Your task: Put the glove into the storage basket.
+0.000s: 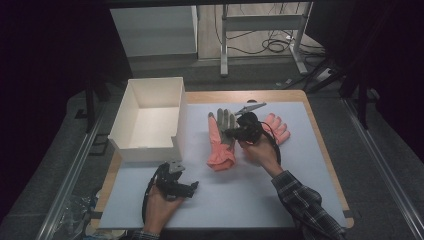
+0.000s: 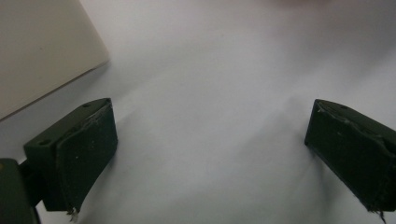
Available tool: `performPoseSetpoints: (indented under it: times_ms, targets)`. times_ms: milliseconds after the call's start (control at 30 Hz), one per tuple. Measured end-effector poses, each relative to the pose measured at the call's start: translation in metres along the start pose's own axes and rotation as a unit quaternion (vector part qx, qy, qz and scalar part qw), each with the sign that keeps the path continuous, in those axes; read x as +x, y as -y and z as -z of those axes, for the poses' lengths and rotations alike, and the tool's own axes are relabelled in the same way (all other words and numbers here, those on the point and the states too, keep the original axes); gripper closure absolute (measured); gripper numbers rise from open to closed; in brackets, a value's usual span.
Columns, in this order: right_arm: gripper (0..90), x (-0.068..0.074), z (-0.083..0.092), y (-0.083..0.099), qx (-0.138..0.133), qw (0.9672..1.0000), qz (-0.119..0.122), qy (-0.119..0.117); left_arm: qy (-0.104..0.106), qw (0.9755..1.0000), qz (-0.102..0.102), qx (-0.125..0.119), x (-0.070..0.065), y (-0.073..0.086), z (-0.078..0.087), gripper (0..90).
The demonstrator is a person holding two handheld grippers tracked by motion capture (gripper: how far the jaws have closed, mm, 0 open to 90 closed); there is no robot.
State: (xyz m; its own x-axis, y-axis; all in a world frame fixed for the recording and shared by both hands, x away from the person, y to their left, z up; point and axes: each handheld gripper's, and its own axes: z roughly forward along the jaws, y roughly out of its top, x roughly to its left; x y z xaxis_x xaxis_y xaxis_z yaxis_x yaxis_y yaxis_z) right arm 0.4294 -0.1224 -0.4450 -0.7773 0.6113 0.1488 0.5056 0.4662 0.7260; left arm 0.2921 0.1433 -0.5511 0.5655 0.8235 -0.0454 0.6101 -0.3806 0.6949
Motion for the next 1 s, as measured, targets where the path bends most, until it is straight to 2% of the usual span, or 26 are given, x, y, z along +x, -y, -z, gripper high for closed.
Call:
performPoseSetpoints:
  times_ms: [100, 167, 300, 333, 367, 433, 467, 567, 600, 700, 767, 833, 900, 933, 967, 1000]
  targets:
    - [88.7, 0.006, 0.008, 0.007, -0.005, 1.0000, 0.003, -0.008, 0.000, 1.0000, 0.000, 0.001, 0.000, 0.000, 0.000, 2.3]
    - [88.7, 0.015, 0.018, 0.019, -0.009, 0.9998, 0.003, -0.020, -0.001, 1.0000, -0.001, 0.001, 0.000, 0.000, 0.000, 2.3]
    - [88.7, 0.023, 0.027, 0.031, -0.011, 0.9995, -0.002, -0.030, -0.001, 1.0000, -0.001, 0.001, 0.000, 0.000, 0.000, 2.3]
    - [88.7, 0.028, 0.031, 0.041, -0.012, 0.9993, -0.001, -0.036, -0.001, 1.0000, 0.000, -0.001, 0.000, 0.000, 0.000, 2.3]
    - [88.7, 0.028, 0.031, 0.041, -0.012, 0.9993, -0.001, -0.036, -0.001, 1.0000, 0.001, 0.000, 0.000, 0.000, 0.000, 2.3]
    - [88.6, 0.034, 0.035, 0.054, -0.013, 0.9988, -0.010, -0.046, -0.001, 1.0000, -0.001, 0.000, 0.000, 0.000, 0.000, 2.3]
    - [88.6, 0.034, 0.035, 0.054, -0.013, 0.9988, -0.010, -0.046, -0.001, 1.0000, -0.001, 0.000, 0.000, 0.000, 0.000, 2.3]
    - [88.6, 0.038, 0.032, 0.070, -0.009, 0.9983, -0.019, -0.054, -0.002, 1.0000, 0.000, -0.001, 0.000, 0.000, 0.000, 2.3]
    - [88.6, 0.037, 0.026, 0.081, -0.002, 0.9985, -0.024, -0.049, -0.002, 1.0000, 0.000, -0.001, 0.000, 0.000, 0.000, 2.3]
    - [88.0, 0.033, 0.017, 0.092, 0.011, 0.9987, -0.028, -0.041, 0.000, 1.0000, 0.000, 0.001, 0.000, 0.000, 0.000, 2.3]
    - [85.0, 0.030, 0.012, 0.098, 0.019, 0.9985, -0.028, -0.043, -0.001, 1.0000, 0.000, 0.001, 0.000, 0.000, 0.000, 2.3]
    - [78.4, 0.027, 0.012, 0.100, 0.016, 0.9984, -0.028, -0.047, 0.000, 1.0000, 0.000, 0.001, 0.000, 0.000, 0.000, 2.3]
    - [70.7, 0.025, 0.017, 0.099, 0.009, 0.9986, -0.025, -0.046, 0.000, 1.0000, -0.001, 0.001, 0.000, 0.000, 0.000, 2.3]
    - [70.7, 0.025, 0.017, 0.099, 0.009, 0.9986, -0.025, -0.046, 0.000, 1.0000, -0.001, 0.001, 0.000, 0.000, 0.000, 2.3]
    - [64.5, 0.024, 0.025, 0.095, 0.000, 0.9990, -0.019, -0.041, -0.001, 1.0000, -0.001, 0.002, 0.000, 0.000, 0.000, 2.3]
    - [63.1, 0.023, 0.029, 0.093, -0.004, 0.9992, -0.016, -0.037, -0.001, 1.0000, -0.002, 0.002, 0.000, 0.000, 0.000, 2.3]
